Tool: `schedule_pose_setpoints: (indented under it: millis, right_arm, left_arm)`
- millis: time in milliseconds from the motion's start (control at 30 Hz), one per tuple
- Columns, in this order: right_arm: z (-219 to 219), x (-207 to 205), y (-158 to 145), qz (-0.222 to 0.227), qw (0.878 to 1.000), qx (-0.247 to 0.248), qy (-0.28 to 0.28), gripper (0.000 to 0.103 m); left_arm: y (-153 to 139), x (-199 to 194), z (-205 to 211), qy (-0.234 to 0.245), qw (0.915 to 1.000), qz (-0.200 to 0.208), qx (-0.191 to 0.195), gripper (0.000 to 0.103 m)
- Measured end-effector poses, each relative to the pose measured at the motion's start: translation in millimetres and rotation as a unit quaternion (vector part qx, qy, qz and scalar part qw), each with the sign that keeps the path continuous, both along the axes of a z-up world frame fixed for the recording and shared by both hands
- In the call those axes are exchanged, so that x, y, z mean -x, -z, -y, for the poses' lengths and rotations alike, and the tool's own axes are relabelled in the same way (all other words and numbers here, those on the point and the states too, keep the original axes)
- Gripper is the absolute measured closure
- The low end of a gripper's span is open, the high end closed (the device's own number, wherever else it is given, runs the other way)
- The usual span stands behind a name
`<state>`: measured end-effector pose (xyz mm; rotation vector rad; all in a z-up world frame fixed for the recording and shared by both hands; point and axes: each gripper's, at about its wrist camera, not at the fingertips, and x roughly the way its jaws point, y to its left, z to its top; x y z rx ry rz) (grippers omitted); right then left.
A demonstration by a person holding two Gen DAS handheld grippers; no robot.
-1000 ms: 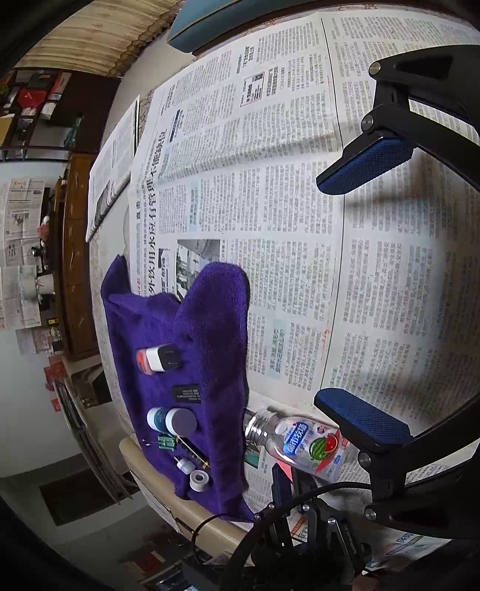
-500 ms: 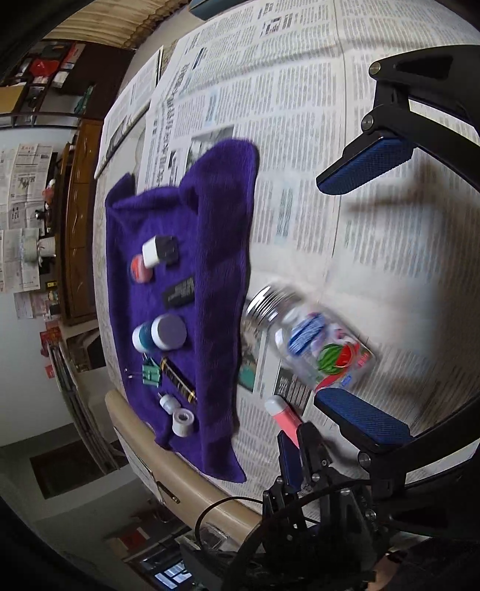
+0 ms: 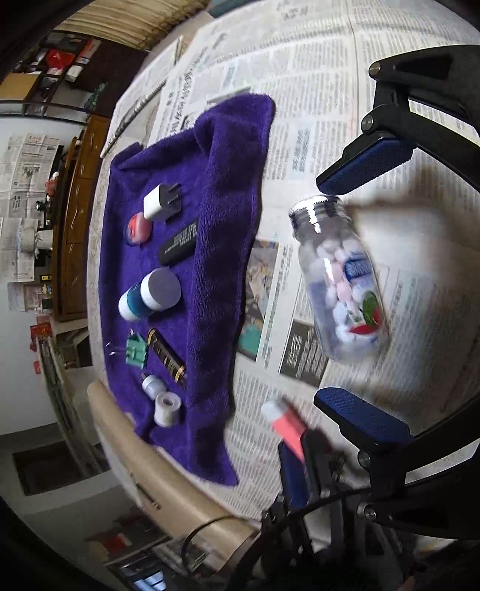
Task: Organize rigid objects
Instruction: 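Grasp the clear pill bottle with the right tool while the left holds the pink tube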
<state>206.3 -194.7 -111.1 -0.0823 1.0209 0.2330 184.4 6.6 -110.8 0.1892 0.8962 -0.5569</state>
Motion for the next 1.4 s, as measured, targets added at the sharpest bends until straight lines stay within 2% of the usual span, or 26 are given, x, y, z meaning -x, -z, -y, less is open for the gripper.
schedule_pose_setpoints:
  millis: [67,400,600,667,800,933,1100,1200,1333,1400]
  right_arm:
    - [6,1,-1,0.006,1.0,0.024,0.011,0.001]
    - [69,8,0,-0.014,0.996,0.004,0.087,0.001]
    - [58,0,6,-0.014,0.994,-0.023,0.11,0.001]
    - [48,-6,7,-0.002,0.993,-0.013,0.117,0.001]
    - [45,-8,11,0.008,0.99,0.043,0.133,0.001]
    - [72,2,14,-0.007,0.988,0.03,0.152,0.001]
    - [99,4,16,-0.011,0.987,0.022,0.158,0.001]
    - [98,-6,16,-0.007,0.991,0.012,0.13,0.002]
    - [86,-18,15,0.001,0.996,0.019,0.082,0.013]
    - [82,-17,13,0.011,0.998,0.02,0.059,0.028]
  left_arm:
    - [-1,0,-3,-0.002,1.0,0.001,0.003,0.087]
    - [-1,-1,-5,-0.006,1.0,-0.003,0.006,0.086]
    - [3,-3,-2,-0.004,0.9999,-0.01,0.005,0.086]
    - [3,-3,-1,-0.003,0.9999,-0.01,0.005,0.086]
    - [2,-3,-2,-0.002,0.9999,-0.011,0.006,0.086]
    - [1,-3,-3,-0.004,0.9999,-0.011,0.009,0.086]
    - [2,-4,-3,-0.004,0.9999,-0.013,0.007,0.086]
    - [4,-5,-3,-0.003,0.9999,-0.016,0.005,0.086]
    - [4,-6,-3,-0.004,0.9998,-0.017,0.006,0.086]
    - [4,-7,-3,-0.005,0.9998,-0.017,0.006,0.086]
